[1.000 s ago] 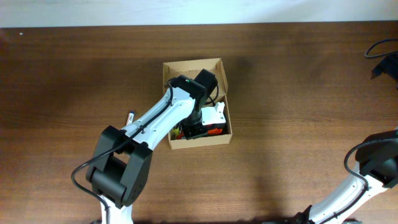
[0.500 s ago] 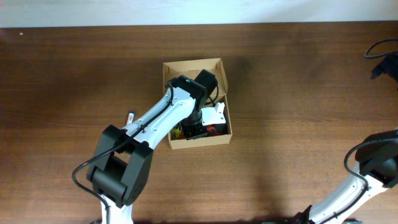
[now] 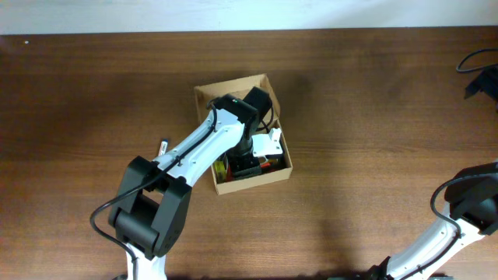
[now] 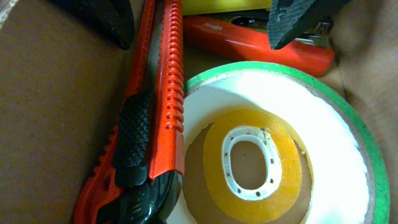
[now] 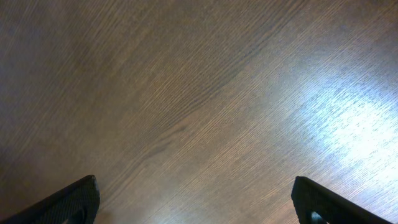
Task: Pack container
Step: 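Lower the box cutter into the box beside the tape and release, then lift the left gripper out and move it to the blue marker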
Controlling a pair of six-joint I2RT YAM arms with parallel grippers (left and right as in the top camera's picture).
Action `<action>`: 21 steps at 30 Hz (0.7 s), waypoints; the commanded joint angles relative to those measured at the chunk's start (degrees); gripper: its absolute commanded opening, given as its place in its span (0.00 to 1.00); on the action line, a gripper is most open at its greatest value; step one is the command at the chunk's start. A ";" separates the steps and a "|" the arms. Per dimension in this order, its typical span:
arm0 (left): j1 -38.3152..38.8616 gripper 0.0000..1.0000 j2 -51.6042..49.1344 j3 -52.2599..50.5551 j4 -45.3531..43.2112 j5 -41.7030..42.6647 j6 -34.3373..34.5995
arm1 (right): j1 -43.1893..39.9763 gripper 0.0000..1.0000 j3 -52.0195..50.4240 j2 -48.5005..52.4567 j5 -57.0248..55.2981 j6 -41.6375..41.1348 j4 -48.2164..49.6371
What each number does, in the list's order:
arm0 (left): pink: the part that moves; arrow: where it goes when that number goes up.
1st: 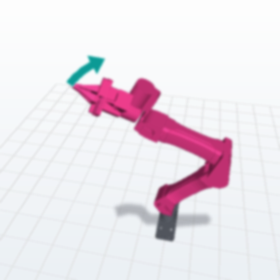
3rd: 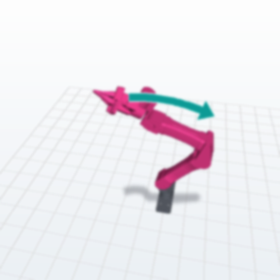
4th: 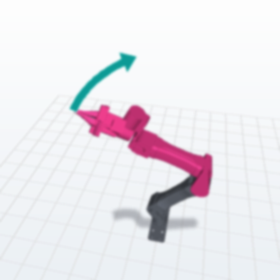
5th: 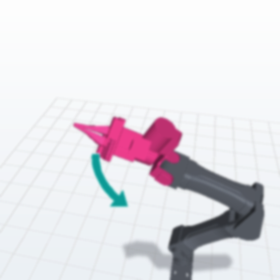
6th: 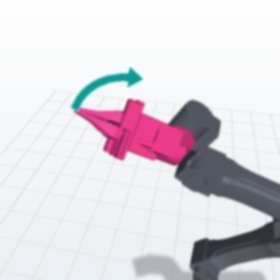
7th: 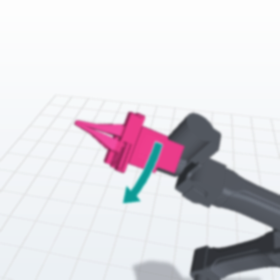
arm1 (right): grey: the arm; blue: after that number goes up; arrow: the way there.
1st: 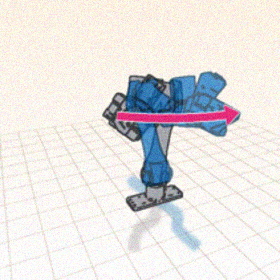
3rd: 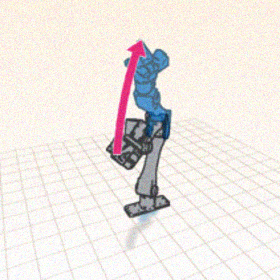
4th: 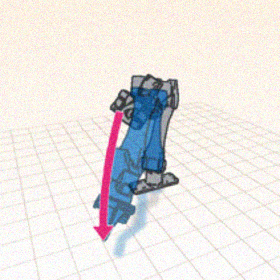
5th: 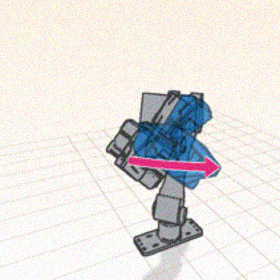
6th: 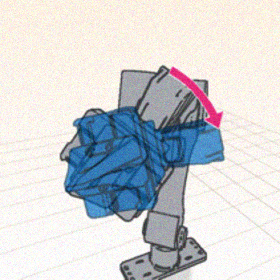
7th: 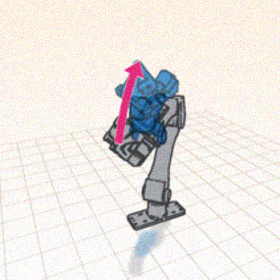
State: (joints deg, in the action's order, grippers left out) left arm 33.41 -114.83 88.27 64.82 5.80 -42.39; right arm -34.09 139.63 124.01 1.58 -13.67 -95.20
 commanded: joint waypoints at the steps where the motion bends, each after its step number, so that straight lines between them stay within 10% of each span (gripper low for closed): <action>1: 0.20 0.66 -0.61 -0.42 -0.13 1.01 -0.33 | -0.07 0.99 -0.15 -1.60 -0.31 -0.07 0.02; 5: 0.20 0.54 -0.55 1.38 0.11 0.85 1.01 | -0.07 0.99 -0.15 -1.60 -0.31 -0.07 0.02; 9: 0.02 0.05 -0.55 4.55 2.01 0.70 1.22 | -0.07 0.99 -0.15 -1.60 -0.31 -0.07 0.02; 21: -1.36 0.02 4.02 17.55 7.69 -14.47 15.32 | -0.07 0.99 -0.15 -1.60 -0.31 -0.07 0.02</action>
State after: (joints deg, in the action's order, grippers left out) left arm 33.19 -114.56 103.44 72.01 -2.50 -32.27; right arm -34.09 139.63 124.01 1.58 -13.67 -95.20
